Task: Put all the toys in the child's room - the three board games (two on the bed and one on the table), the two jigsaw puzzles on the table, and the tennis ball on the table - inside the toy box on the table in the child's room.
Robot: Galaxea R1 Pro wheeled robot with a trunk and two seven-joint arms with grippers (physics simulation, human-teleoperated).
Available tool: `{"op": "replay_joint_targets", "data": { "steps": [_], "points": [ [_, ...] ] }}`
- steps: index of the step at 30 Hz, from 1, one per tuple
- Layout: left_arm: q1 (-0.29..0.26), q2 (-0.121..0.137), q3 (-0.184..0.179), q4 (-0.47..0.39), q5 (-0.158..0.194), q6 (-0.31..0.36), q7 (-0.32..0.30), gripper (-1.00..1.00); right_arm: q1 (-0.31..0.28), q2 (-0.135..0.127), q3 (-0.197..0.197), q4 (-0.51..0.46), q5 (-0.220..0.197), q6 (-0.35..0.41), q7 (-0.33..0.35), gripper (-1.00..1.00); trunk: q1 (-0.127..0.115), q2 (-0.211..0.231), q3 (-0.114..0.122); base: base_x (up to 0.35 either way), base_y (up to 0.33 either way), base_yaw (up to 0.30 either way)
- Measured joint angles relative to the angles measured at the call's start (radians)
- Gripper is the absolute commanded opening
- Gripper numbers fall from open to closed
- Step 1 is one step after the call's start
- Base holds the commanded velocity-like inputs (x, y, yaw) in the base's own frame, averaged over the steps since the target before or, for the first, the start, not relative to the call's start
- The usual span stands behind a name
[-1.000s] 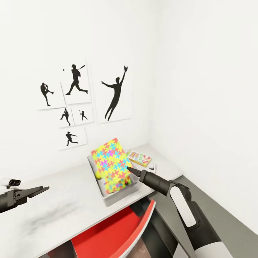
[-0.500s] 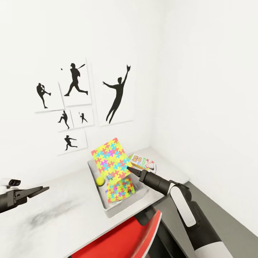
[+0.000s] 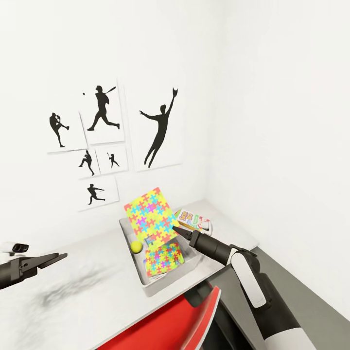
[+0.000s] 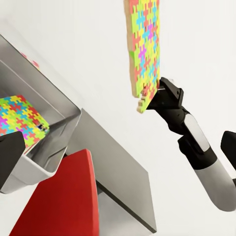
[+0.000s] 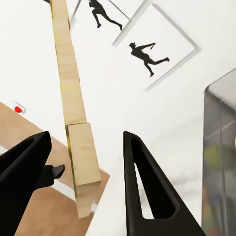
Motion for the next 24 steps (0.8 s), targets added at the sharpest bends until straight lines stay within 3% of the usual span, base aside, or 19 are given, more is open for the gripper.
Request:
{"op": "replay_joint_targets", "data": {
  "steps": [9, 12, 17, 19, 21, 24],
  "points": [
    [0.0, -0.003, 0.0, 0.0, 0.0, -0.001, 0.0, 1.0, -0.007, 0.004, -0.008, 0.061, -0.005, 0.037, -0.009, -1.0, 0.0, 0.0, 0.0, 0.0, 0.0, 0.0],
    [0.0, -0.005, -0.001, 0.0, -0.001, -0.001, 0.0, 1.0, -0.048, 0.005, -0.017, 0.115, -0.008, 0.087, -0.015, -1.0, 0.0, 0.0, 0.0, 0.0, 0.0, 0.0],
    [0.0, -0.006, -0.001, 0.0, -0.001, -0.001, 0.0, 1.0, -0.179, 0.012, -0.036, 0.308, -0.007, 0.127, -0.022, -1.0, 0.0, 0.0, 0.0, 0.0, 0.0, 0.0],
    [0.0, -0.006, -0.001, 0.0, -0.002, -0.001, 0.0, 1.0, -0.258, 0.012, -0.04, 0.464, 0.0, 0.12, -0.024, -1.0, 0.0, 0.0, 0.0, 0.0, 0.0, 0.0],
    [0.0, -0.006, -0.001, 0.0, -0.002, -0.001, 0.0, 1.0, -0.294, 0.008, -0.041, 0.551, -0.001, 0.103, -0.024, -1.0, 0.0, 0.0, 0.0, 0.0, 0.0, 0.0],
    [0.0, -0.006, -0.001, 0.0, -0.002, -0.002, 0.0, 1.0, -0.313, 0.006, -0.042, 0.597, -0.006, 0.087, -0.024, -1.0, 0.0, 0.0, 0.0, 0.0, 0.0, 0.0]
  ]
}}
